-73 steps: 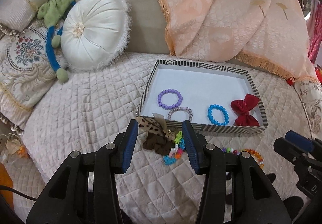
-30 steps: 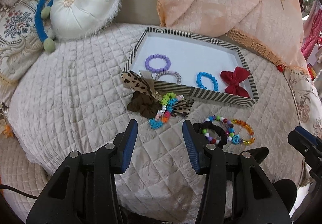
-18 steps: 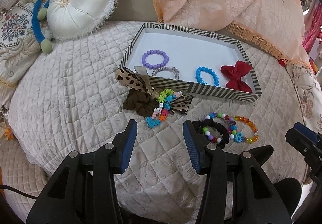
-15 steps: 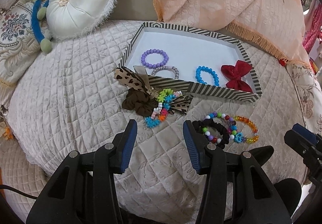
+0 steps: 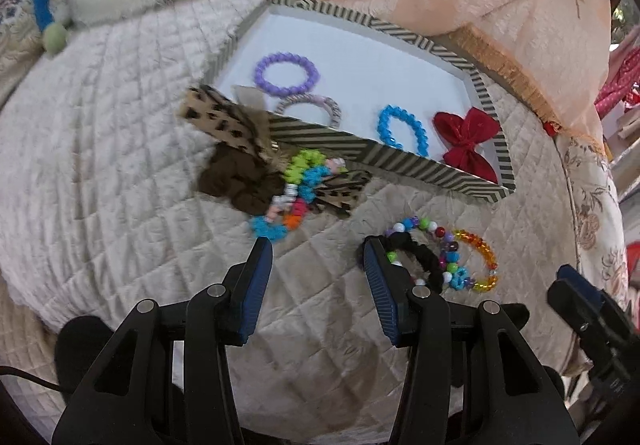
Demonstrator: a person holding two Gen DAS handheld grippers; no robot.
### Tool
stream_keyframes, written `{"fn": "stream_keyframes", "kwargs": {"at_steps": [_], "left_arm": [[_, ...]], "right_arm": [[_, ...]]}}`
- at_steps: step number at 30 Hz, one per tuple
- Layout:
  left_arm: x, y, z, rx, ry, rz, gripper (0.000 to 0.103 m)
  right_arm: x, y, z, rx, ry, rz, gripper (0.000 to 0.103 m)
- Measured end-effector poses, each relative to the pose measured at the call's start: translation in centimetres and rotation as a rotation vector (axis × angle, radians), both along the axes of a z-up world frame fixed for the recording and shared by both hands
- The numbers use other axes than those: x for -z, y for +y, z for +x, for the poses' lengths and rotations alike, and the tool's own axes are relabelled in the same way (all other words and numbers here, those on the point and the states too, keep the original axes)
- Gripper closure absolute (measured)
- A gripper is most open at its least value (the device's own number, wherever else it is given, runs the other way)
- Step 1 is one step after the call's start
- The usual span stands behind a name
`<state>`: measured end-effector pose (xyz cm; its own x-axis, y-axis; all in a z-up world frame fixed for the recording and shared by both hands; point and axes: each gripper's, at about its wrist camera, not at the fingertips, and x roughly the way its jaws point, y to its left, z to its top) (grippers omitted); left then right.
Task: Organize jewelry
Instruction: 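Lower the left gripper onto the black scrunchie and close it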
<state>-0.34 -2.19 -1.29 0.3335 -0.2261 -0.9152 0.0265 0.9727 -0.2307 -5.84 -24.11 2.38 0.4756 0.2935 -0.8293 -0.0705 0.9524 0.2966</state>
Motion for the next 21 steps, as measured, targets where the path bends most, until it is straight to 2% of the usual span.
{"fn": "stream_keyframes", "kwargs": {"at_steps": [8,12,13,15,18,21], "left_arm": [[2.7,-2.1,1.7,0.016,0.088,-0.039,0.055],[3.9,-2.4,2.3,-0.011,0.113,-0.068,0.057],[4.1,-2.5,2.4,-0.014,0.108,-0.077,0.060],[4.2,-2.9,2.5,0.000,0.095,-0.054,0.085],[4.1,-3.0,2.4,0.019,0.083,-0.055,0.095],[2.8,-2.0,1.6,0.018,0.042,-0.046,0.097]], "right_arm": [[1.1,-0.9,0.7,0.008,0.026,0.018,0.048],[1.8,-1.6,1.1,0.027,0.048,0.034,0.048],[1.9,-1.6,1.2,0.028,0.051,0.037,0.048],[2.0,-1.5,1.3,0.023,0.055,0.036,0.048],[2.2,-1.1,1.6,0.004,0.059,0.029,0.048],[2.2,-0.2,2.0,-0.037,0.046,0.033,0.048]]}}
